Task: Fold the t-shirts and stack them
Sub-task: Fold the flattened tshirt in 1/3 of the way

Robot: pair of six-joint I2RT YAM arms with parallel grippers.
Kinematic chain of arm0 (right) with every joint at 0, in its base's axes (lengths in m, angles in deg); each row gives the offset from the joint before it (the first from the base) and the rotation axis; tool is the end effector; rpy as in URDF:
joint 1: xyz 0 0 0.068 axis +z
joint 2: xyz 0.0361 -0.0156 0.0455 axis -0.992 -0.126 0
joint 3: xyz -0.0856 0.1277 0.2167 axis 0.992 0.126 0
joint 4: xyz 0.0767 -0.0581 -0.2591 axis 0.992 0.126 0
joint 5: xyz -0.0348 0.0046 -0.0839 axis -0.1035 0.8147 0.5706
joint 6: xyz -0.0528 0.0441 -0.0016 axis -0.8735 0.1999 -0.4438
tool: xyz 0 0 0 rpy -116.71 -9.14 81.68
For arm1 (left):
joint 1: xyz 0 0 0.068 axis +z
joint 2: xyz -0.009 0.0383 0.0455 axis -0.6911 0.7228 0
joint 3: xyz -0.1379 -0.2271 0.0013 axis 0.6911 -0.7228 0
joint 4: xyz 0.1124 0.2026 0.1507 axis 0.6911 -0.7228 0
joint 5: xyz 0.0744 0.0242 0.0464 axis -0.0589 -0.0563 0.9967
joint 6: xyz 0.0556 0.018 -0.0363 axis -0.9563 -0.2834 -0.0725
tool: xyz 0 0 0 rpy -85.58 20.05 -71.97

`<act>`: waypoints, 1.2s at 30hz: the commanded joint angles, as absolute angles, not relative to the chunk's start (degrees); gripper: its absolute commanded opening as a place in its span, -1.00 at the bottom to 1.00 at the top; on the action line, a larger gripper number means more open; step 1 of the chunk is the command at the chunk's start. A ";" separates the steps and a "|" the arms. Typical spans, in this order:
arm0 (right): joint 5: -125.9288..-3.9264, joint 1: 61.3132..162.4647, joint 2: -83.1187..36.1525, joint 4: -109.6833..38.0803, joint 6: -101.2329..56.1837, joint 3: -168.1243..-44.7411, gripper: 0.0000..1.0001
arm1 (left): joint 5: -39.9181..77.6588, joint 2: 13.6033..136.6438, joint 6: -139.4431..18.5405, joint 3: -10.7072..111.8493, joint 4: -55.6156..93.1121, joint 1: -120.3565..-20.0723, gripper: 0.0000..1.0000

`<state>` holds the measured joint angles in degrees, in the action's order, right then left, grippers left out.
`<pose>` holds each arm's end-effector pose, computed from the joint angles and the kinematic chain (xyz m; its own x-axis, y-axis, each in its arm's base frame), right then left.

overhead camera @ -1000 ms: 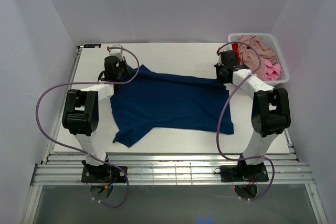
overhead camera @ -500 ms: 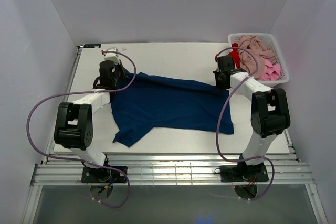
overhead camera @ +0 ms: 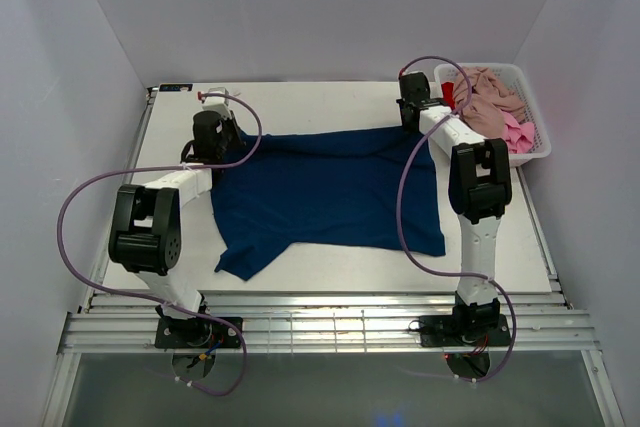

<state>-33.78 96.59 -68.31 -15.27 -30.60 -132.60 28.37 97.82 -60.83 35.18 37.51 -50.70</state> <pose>0.5115 0.1029 0.1808 -0.6904 -0.1907 -0.6978 0.0384 0.9536 -0.2986 0.4103 -0.0492 0.1950 -0.3600 -0.1515 -0.9206 0.0320 0.9841 -0.1745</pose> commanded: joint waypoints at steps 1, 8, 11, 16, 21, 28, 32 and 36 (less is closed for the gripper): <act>-30.13 96.03 -69.84 -17.84 -32.41 -136.35 -0.85 | 28.45 97.71 -62.01 37.11 37.47 -50.75 -1.00; -28.64 95.77 -70.89 -26.20 -36.01 -136.26 -0.85 | 28.10 98.33 -61.66 37.38 37.47 -50.75 -1.00; -28.02 95.59 -72.30 -25.94 -37.86 -140.04 -0.85 | 28.01 98.42 -61.57 37.29 37.47 -50.75 -1.00; -28.28 95.59 -70.73 -26.02 -38.39 -138.39 -0.85 | 28.27 98.07 -61.66 36.94 37.56 -50.75 -1.00; -31.00 95.68 -66.42 -26.55 -36.73 -130.83 -0.85 | 28.80 96.84 -61.84 36.06 37.48 -50.75 -1.00; -32.59 96.21 -61.15 -22.16 -35.14 -123.09 -0.85 | 29.24 94.12 -61.49 33.34 37.30 -50.75 -1.00; -31.98 96.65 -57.28 -22.25 -34.53 -116.69 -0.85 | 28.98 92.45 -61.22 31.93 37.04 -50.75 -1.00; -32.06 96.74 -54.12 -20.58 -33.30 -113.69 -0.85 | 28.10 91.83 -61.31 30.96 35.72 -50.75 -1.00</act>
